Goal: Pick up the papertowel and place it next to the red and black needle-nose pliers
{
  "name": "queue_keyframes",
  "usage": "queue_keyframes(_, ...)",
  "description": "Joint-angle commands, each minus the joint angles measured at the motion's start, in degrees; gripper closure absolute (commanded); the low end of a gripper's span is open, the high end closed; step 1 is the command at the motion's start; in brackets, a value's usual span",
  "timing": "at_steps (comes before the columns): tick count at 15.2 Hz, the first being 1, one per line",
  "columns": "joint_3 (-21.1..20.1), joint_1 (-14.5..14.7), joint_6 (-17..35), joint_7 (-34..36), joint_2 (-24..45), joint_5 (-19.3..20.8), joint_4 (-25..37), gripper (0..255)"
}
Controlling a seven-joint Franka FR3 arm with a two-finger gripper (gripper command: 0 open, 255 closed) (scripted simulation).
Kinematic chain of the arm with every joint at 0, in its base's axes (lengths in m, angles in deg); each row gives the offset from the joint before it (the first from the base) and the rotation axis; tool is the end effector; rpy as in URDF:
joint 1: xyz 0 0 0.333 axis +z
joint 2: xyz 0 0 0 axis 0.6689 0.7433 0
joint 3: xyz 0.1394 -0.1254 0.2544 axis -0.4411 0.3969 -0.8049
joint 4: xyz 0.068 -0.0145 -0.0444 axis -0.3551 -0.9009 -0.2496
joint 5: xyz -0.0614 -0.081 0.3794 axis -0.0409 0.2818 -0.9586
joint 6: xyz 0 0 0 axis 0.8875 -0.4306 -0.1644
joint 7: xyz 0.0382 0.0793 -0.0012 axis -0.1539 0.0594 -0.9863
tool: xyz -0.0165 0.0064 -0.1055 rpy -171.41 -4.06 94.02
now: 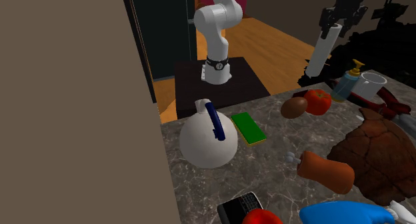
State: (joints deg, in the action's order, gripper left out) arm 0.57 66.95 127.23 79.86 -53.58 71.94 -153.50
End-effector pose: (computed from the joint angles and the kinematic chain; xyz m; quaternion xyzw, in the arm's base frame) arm 0.2894 0.3722 0.4840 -0.9982 0.0502 0.0187 0.0273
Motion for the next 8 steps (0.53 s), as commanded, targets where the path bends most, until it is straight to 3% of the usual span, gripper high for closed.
queue_keyframes(1,-0.2,0.1,1.7,-0.1,0.3,-0.1,-1.4,255)
queue_keyframes(8,-0.9,0.1,7.3,-0.1,2.1,0.0,-5.3,255)
